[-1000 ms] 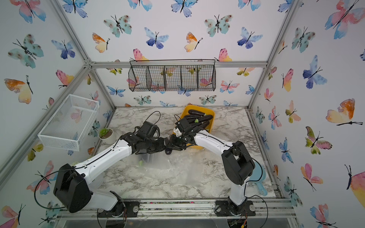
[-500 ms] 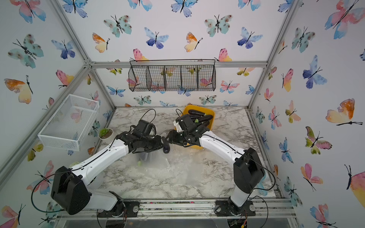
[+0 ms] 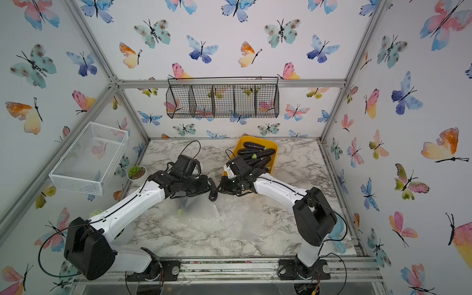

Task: Place the eggplant in a zip-top bag and seal the zipper
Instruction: Place the eggplant in the zipper food storage bag, then adjust the zipper food storage bag in the zipper food storage bag.

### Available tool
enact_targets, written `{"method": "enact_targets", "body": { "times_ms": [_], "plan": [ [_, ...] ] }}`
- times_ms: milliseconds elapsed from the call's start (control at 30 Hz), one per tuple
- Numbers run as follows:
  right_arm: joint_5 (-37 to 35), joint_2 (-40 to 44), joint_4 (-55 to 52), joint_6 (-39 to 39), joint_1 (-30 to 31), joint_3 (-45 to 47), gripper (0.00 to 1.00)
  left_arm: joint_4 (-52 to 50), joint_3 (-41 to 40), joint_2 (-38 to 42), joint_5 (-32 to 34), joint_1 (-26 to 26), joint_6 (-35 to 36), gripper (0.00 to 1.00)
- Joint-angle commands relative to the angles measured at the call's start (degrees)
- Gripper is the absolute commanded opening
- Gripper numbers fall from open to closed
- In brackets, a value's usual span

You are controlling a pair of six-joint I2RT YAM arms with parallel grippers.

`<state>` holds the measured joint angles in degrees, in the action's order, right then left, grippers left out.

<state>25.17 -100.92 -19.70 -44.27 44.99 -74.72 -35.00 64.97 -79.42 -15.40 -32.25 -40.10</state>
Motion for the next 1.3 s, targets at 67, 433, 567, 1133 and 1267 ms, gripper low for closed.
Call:
{"method": "enact_targets", "body": {
  "times_ms": [67, 433, 567, 1133, 1267],
  "plan": [
    [1.0, -3.5, -3.3, 2.7, 1.5, -5.1, 0.29, -0.3, 0.5, 1.1, -1.2, 0.0, 0.3, 0.0],
    [-7.0, 2.8, -9.4, 6.0, -1.8, -5.6, 0.54, 0.9, 0.9, 1.3, -1.5, 0.1, 0.4, 0.0],
    [-7.3, 2.4, -9.2, 7.7, -2.8, -5.7, 0.4, 0.0, 1.5, 1.6, -0.9, 0.1, 1.3, 0.0],
    [1.2, 1.7, -2.7, 8.7, -2.5, -5.2, 0.16, -2.9, 3.9, 3.4, 1.3, 2.4, 2.7, 0.0],
    [3.9, 3.3, -1.6, 9.8, -2.0, -13.3, 0.04, -5.0, 9.6, 4.0, 2.3, 4.4, 5.7, 0.0]
  ]
}}
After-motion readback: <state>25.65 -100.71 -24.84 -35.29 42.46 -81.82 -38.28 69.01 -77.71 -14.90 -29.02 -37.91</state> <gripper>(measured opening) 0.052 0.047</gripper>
